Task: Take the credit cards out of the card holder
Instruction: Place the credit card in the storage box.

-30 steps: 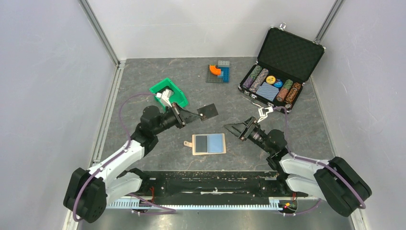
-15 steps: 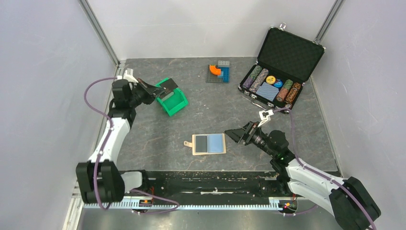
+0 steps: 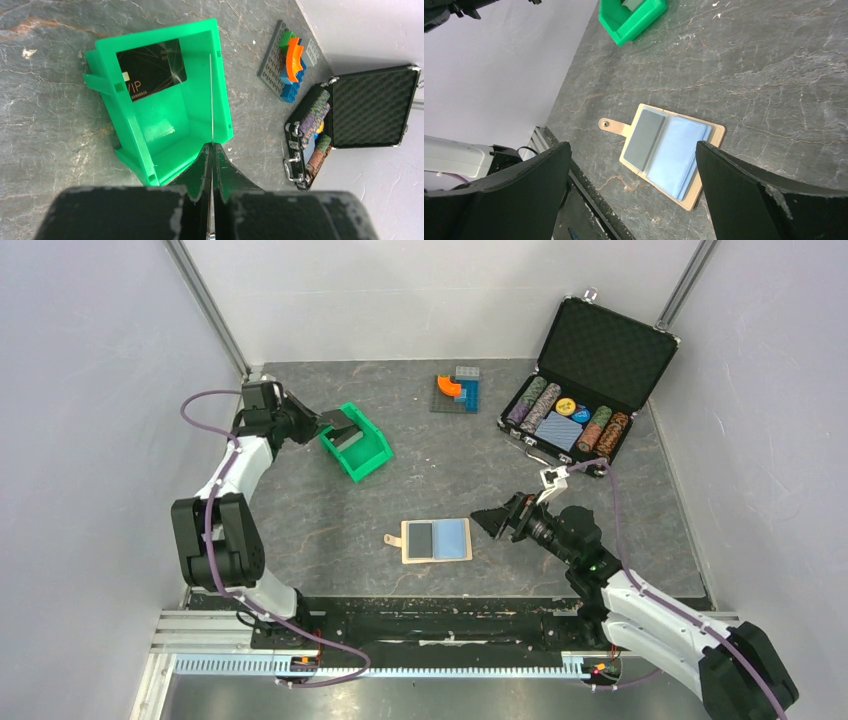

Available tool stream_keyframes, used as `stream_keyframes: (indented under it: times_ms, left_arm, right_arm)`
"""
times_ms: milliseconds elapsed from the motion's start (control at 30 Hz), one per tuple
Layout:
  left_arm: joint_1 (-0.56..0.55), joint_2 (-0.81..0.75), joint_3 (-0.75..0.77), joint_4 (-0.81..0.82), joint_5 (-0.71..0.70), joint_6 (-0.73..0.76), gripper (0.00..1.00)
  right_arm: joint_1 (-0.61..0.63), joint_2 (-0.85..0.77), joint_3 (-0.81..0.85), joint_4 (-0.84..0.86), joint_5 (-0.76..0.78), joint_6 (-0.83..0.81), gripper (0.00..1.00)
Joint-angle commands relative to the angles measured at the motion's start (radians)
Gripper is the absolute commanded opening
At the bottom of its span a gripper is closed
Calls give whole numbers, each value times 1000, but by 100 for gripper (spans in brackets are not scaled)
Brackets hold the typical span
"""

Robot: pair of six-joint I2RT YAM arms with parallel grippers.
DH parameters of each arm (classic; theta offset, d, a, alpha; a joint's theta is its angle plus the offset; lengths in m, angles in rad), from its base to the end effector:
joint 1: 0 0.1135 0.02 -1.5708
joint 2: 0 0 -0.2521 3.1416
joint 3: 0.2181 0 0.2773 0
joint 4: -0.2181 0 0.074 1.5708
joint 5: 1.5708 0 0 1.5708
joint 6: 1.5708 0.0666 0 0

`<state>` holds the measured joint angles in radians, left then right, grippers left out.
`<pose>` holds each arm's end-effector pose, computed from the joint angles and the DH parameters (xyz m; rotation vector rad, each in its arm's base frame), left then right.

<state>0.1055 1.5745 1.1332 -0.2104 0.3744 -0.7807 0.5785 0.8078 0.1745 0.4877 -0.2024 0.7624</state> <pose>0.3998 0.0178 0.2217 -0.7825 2.1463 -0.7793 0.1914 0.1409 0.1637 0.0083 1.8583 1.1412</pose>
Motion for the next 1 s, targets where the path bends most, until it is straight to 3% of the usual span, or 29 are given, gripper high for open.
stream_keyframes:
  times_ms: [0, 533, 967]
  left_arm:
    - [5, 52, 72, -30, -45, 36, 2]
    - [5, 201, 112, 17, -73, 25, 2]
    - [5, 223, 109, 43, -126, 19, 2]
  right_arm:
    - [-5, -34, 58, -50, 48, -60, 98]
    - [-5, -38, 64, -71, 87, -79, 98]
    - [-4, -7, 74, -64, 93, -89, 98]
